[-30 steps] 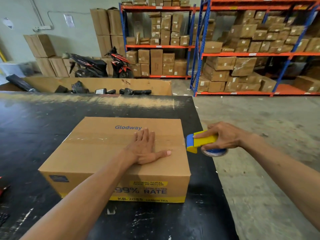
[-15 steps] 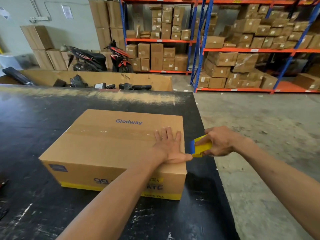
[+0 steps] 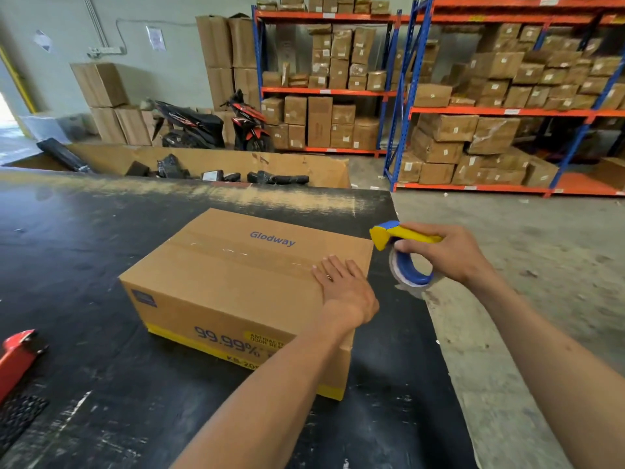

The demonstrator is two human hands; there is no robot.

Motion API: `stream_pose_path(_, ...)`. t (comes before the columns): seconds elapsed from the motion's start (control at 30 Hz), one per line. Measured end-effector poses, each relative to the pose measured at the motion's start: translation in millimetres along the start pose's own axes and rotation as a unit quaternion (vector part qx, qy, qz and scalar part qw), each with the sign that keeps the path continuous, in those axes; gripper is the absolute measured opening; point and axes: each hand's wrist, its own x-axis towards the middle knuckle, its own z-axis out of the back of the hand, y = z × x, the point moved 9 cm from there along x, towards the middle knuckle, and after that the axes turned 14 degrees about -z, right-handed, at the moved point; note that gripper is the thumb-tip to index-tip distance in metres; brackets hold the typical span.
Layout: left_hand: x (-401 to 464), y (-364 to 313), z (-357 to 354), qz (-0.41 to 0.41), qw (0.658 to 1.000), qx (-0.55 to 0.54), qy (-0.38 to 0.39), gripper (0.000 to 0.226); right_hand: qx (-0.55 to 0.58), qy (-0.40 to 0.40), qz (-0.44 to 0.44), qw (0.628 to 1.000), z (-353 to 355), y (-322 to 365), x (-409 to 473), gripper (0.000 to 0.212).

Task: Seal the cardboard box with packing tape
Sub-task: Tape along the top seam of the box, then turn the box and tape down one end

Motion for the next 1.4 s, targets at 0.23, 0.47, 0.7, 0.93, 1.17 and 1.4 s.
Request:
stream_pose_path(0.23, -38, 20, -3, -0.167, 0.986, 0.021, 0.019, 0.065, 0.208, 0.033, -0.056, 0.976, -43, 8, -17, 0.041)
stream_pose_path(0.47, -109, 73, -1, -0.338, 0.937, -0.046, 0.077, 0.068, 0.227, 0.041, -0.069, 0.971, -68, 38, -50, 0.044)
stream_pose_path(0.7, -156, 110, -8, -0.375, 0.925, -0.045, -0.034, 0.079, 0.174, 0.042, -0.059, 0.982, -109, 70, -95, 0.048)
stream_pose_path(0.93, -170, 113, -12, -0.446, 0.891, -0.066, -0.052, 0.063, 0.146, 0.028, -0.066, 0.987, -124, 74, -135, 0.045)
stream_pose_path(1.17, -175, 115, -9, -0.487, 0.871, -0.059, -0.030, 0.061, 0.160, 0.005, -0.055, 0.986, -119, 73, -164, 0.047)
stream_pose_path(1.4, -179, 113, -2, -0.493, 0.866, -0.052, -0.063, 0.061, 0.157, -0.001, -0.034, 0.987, -110, 85, -195, 0.032)
